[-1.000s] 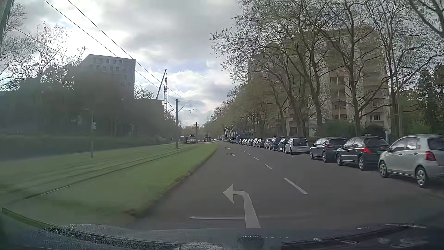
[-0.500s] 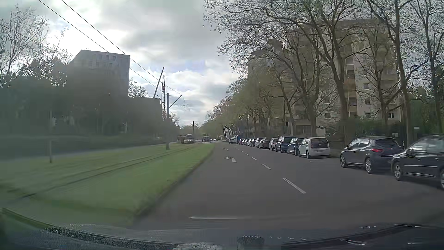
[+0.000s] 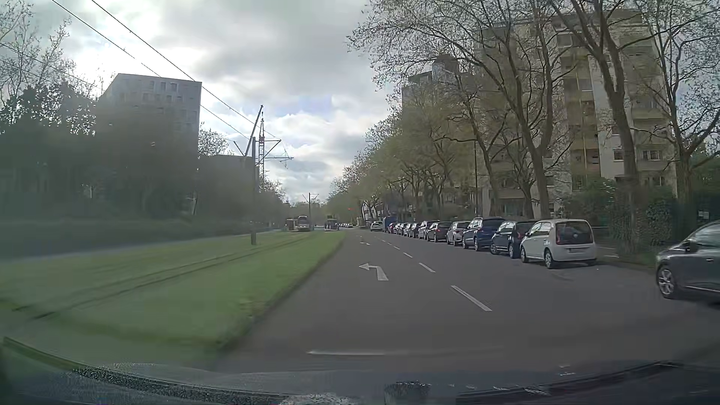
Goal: Follow the waypoints while adhering to traffic rules and regulations
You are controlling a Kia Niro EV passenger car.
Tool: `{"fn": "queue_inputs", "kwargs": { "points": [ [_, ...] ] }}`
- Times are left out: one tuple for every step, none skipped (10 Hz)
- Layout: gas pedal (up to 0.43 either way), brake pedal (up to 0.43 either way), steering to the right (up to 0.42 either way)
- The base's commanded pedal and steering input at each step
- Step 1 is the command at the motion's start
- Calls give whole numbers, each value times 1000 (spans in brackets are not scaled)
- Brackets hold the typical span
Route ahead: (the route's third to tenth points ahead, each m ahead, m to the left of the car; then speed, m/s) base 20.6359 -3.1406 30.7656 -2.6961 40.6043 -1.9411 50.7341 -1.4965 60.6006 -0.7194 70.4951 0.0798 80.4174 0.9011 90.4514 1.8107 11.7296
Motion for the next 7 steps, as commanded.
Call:
{"fn": "queue_inputs", "kwargs": {
  "points": [
    [59, 0, 1],
    [59, 0, 0],
    [59, 0, 0],
    [59, 0, 0],
    [59, 0, -2],
    [59, 0, -6],
    [59, 0, -7]
  ]
}}
